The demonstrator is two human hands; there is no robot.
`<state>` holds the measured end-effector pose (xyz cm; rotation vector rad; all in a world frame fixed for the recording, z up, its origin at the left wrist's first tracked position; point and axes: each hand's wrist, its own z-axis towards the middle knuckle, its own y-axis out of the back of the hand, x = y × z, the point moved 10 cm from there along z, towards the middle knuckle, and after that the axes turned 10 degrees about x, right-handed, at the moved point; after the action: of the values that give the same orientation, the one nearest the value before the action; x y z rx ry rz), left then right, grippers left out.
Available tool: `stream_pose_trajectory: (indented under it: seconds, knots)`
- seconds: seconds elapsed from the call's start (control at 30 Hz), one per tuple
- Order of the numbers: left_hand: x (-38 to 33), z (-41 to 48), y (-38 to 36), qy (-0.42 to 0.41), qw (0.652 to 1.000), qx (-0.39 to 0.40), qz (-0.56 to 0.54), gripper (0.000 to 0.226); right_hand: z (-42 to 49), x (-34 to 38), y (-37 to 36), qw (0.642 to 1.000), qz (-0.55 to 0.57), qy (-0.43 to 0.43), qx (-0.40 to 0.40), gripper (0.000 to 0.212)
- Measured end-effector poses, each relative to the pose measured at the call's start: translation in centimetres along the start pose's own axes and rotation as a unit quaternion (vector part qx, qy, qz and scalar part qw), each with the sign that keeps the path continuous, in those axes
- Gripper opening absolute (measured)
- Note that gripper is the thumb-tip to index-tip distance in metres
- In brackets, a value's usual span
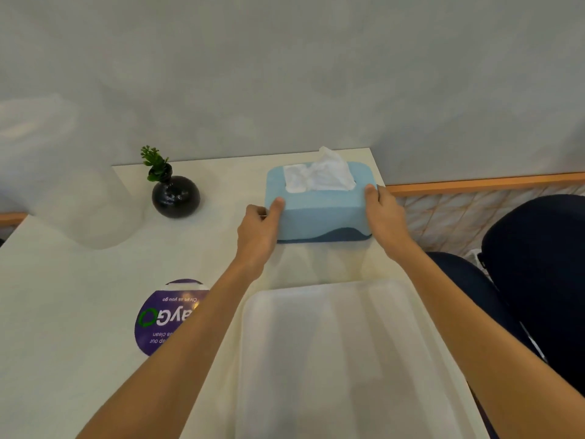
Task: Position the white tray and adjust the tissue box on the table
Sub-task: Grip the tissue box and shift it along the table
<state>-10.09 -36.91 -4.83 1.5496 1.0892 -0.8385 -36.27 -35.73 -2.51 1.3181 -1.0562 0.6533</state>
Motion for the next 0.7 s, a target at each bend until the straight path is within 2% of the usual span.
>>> stream_pose_trajectory:
  seconds: [0.17, 0.53, 0.7]
  knots:
    - [-1.6, 3.1, -0.5, 0.005, 1.000, 0.007, -0.009, 0.045, 3.7, 0.5, 0.2, 0.999, -0.023, 0.022, -0.008, 0.048]
    - [-4.1, 8.3, -2.3, 0.006, 1.000, 0.005, 0.014, 0.045, 10.4, 1.1, 0.5, 0.999, -0.026, 0.003, 0.029, 0.051]
    - [-4.8, 9.4, -2.8, 0.006, 1.000, 0.006, 0.015, 0.055, 11.8, 1.2, 0.8, 0.999, -0.027, 0.006, 0.029, 0.051]
